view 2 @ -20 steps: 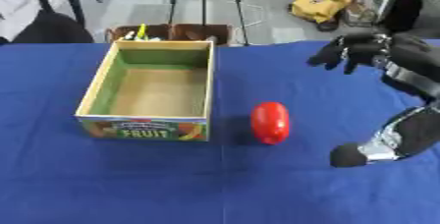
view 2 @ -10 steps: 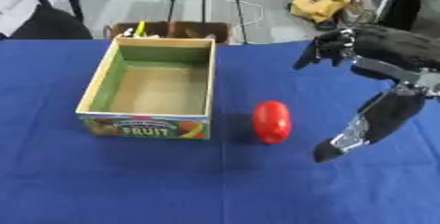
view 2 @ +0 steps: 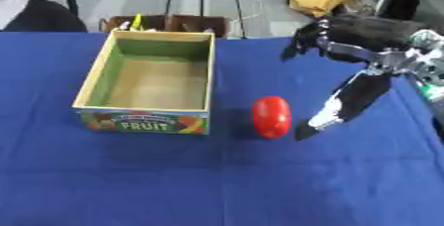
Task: Pick up objects on the table and place them in the box.
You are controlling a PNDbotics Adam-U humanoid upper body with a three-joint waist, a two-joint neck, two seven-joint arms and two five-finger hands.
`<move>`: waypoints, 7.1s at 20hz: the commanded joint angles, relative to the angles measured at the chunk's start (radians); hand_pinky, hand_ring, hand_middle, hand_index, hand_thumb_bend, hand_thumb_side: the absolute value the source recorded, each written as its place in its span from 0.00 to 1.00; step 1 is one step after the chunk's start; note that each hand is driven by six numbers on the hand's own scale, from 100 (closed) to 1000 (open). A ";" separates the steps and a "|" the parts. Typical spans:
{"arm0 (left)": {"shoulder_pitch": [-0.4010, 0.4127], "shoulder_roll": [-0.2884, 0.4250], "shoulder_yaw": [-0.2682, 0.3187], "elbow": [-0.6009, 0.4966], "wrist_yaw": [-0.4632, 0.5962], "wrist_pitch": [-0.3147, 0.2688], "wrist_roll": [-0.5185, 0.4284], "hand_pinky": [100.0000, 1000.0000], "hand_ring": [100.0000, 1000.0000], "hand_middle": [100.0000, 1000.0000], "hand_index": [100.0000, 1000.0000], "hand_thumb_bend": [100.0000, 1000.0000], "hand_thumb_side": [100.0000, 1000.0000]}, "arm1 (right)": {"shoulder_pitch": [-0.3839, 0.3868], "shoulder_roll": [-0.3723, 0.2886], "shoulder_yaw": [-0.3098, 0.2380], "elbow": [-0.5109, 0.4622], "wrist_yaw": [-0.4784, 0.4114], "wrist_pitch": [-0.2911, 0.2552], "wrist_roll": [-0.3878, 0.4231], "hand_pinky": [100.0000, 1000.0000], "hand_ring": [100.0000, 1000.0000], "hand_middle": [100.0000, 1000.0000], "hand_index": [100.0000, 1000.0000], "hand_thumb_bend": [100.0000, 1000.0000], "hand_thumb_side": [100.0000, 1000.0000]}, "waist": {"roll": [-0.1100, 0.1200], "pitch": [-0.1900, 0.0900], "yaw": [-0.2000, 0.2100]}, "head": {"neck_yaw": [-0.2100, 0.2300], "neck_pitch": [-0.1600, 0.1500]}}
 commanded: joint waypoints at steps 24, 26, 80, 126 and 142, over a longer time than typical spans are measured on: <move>-0.009 0.020 -0.010 -0.021 0.017 0.005 -0.012 0.12 0.11 0.41 0.35 0.00 0.77 | -0.131 0.141 0.034 0.371 0.189 -0.016 0.035 0.55 0.74 0.69 0.83 0.81 0.45 | 0.005 -0.025 0.029 | -0.046 -0.003; -0.009 0.020 -0.010 -0.021 0.017 0.006 -0.012 0.12 0.11 0.41 0.35 0.00 0.77 | -0.132 0.142 0.034 0.371 0.188 -0.017 0.038 0.55 0.74 0.69 0.83 0.81 0.45 | 0.005 -0.025 0.028 | -0.060 -0.009; -0.012 0.010 -0.017 -0.021 0.010 0.000 -0.030 0.12 0.10 0.42 0.35 0.00 0.77 | -0.111 0.182 0.043 0.443 0.260 -0.030 -0.006 0.45 0.65 0.47 0.70 0.65 0.45 | 0.015 -0.001 0.022 | -0.096 -0.036; -0.001 0.019 -0.014 -0.021 0.009 0.001 -0.025 0.12 0.11 0.42 0.35 0.00 0.77 | -0.191 0.095 0.020 0.273 0.145 0.093 -0.231 0.21 0.53 0.30 0.21 0.00 0.71 | 0.007 -0.017 0.030 | -0.100 -0.052; 0.012 0.024 -0.007 -0.021 0.001 -0.004 -0.016 0.12 0.10 0.42 0.35 0.00 0.77 | -0.335 0.113 0.035 0.326 0.112 0.108 -0.270 0.20 0.53 0.30 0.20 0.00 0.72 | -0.024 -0.025 0.124 | -0.139 -0.038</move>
